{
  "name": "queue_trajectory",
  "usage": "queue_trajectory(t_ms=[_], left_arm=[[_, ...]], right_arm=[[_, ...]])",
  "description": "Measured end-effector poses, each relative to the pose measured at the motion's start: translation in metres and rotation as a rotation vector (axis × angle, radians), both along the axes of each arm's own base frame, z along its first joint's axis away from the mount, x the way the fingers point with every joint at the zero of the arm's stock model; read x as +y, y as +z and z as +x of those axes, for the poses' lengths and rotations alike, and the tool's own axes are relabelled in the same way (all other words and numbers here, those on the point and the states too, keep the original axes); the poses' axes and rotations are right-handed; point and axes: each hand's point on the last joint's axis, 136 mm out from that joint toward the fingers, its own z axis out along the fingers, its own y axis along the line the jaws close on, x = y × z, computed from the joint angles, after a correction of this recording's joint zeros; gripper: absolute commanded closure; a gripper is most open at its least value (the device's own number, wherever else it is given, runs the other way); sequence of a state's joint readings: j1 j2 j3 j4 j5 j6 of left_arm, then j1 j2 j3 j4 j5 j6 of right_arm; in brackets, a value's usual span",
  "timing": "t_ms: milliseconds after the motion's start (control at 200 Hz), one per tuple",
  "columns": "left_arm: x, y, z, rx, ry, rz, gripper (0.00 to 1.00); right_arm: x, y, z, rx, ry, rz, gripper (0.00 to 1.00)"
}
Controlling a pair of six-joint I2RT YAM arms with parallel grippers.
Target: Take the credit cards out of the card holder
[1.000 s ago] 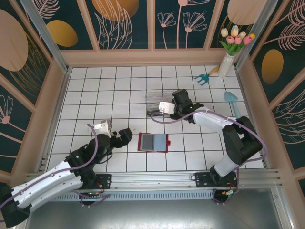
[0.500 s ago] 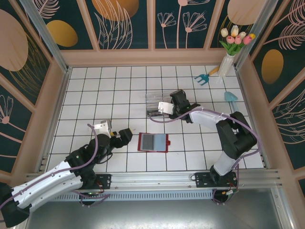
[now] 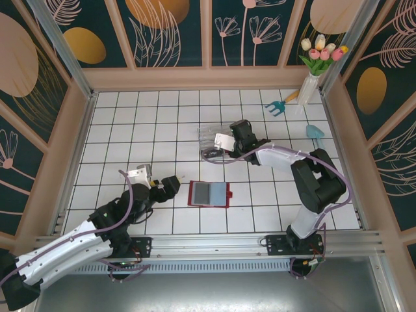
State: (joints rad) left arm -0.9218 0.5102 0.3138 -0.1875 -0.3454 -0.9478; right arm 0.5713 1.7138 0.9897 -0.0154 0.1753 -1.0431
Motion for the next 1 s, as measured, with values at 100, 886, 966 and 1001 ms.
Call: queue_trajectory(t_ms=[100,886,966,1001], left_arm=[[0.000,-0.003,0.000,0.004,-0.001,0.005,0.02],[-0.047,-0.072,0.008,0.212,-0.111,0.158,0.39],[-0.052,-0.081,0.009,0.239,-0.127,0.171,0.45],[-0.054,-0.085,0.009,0.252,-0.135,0.176,0.48]], right_arm=[[0.000,0.010,-0.003,0.014,-0.049,0.051,0.44],[0.036,0.058,-0.141,0.309,-0.458,0.824,0.73],[0.040,0.049,-0.151,0.367,-0.514,0.881,0.89],[0.043,0.043,-0.158,0.395,-0.530,0.895,0.92]])
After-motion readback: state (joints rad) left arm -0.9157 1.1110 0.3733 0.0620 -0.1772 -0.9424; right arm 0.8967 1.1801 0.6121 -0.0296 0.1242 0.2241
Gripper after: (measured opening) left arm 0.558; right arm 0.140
